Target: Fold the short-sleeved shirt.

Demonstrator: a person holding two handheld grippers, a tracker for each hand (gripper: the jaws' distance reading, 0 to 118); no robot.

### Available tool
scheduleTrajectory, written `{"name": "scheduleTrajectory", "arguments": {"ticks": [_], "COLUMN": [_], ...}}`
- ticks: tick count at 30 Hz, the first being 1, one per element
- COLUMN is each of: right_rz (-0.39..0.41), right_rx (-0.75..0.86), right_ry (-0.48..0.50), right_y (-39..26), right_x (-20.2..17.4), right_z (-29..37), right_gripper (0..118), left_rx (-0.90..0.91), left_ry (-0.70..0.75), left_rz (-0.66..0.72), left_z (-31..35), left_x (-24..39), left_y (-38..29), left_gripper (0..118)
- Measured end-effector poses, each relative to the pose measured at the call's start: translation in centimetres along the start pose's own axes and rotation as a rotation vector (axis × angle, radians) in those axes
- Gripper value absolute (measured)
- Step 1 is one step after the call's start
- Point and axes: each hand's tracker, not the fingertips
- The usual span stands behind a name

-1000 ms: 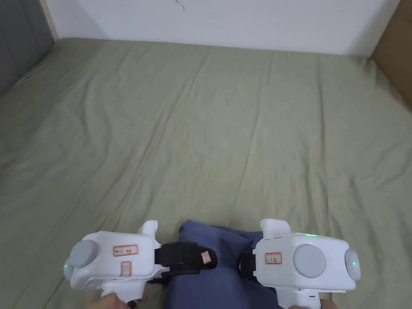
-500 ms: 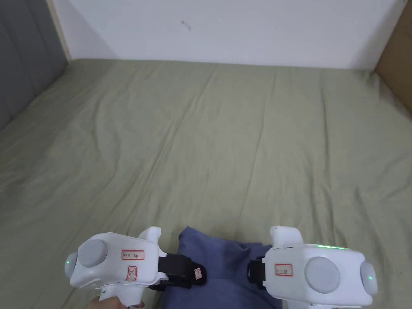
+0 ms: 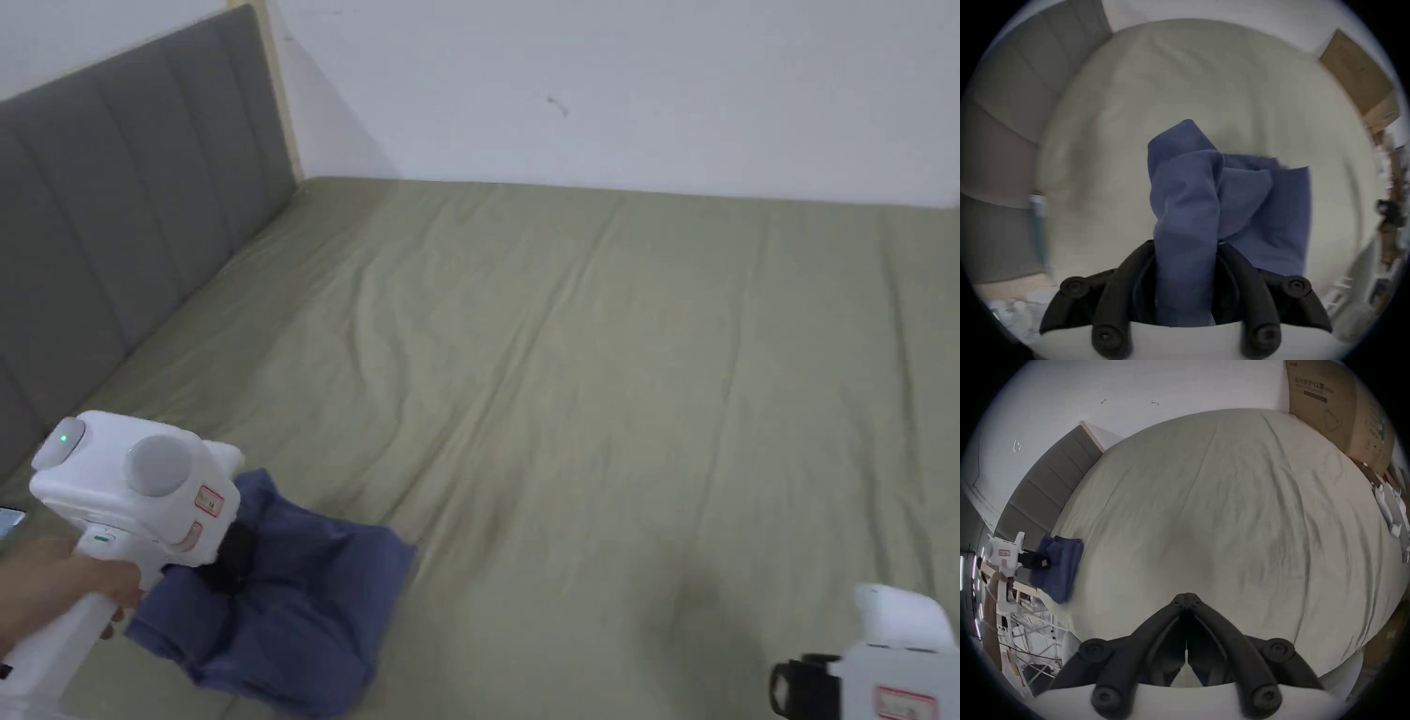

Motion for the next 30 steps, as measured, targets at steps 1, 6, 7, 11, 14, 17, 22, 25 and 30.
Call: {"name": "scheduleTrajectory", "arguments": {"ticks": [1, 6, 7, 11, 14, 17, 22, 25, 30], "right_rz": [-0.006, 0.018, 0.02, 0.025, 0.043, 0.026, 0.039, 0.026, 0.02], "right_rx": [-0.009, -0.035, -0.037, -0.054, -0.061, -0.069, -0.068, -0.046, -0.01], "right_ry": [0.004, -0.052, -0.053, -0.048, -0.053, -0.048, -0.052, -0.036, -0.015], "right_y": [0.1, 0.7, 0.8, 1.1, 1.1, 1.0, 0.3, 0.0, 0.2], "right_x": [0.1, -0.5, -0.6, -0.9, -0.9, -0.6, -0.2, 0.4, 1.5], "right_z": [-0.3, -2.1, -2.4, -3.3, -3.8, -3.9, -3.2, -2.0, -0.6], "right_gripper": [0, 0, 0, 0, 0, 0, 0, 0, 0], "left_rx": [-0.02, -0.027, -0.038, -0.015, -0.011, 0.038, 0.205, 0.24, 0.318], "left_ry": [0.09, 0.332, 0.328, 0.323, 0.305, 0.279, 0.009, -0.18, -0.171], "left_rz": [-0.01, -0.051, -0.039, 0.093, 0.174, 0.211, 0.291, 0.264, 0.19], "left_z": [-0.6, -4.2, -4.7, -5.0, -4.3, -1.5, 3.7, 5.6, 8.5], "left_x": [-1.1, -7.0, -7.8, -10.3, -10.2, -8.3, -2.9, 1.8, 9.8], "left_y": [0.2, 0.3, 0.1, -0.6, -1.0, -1.7, -3.2, -5.0, -6.6], "left_gripper": [27, 81, 92, 107, 107, 97, 0, 0, 0]}}
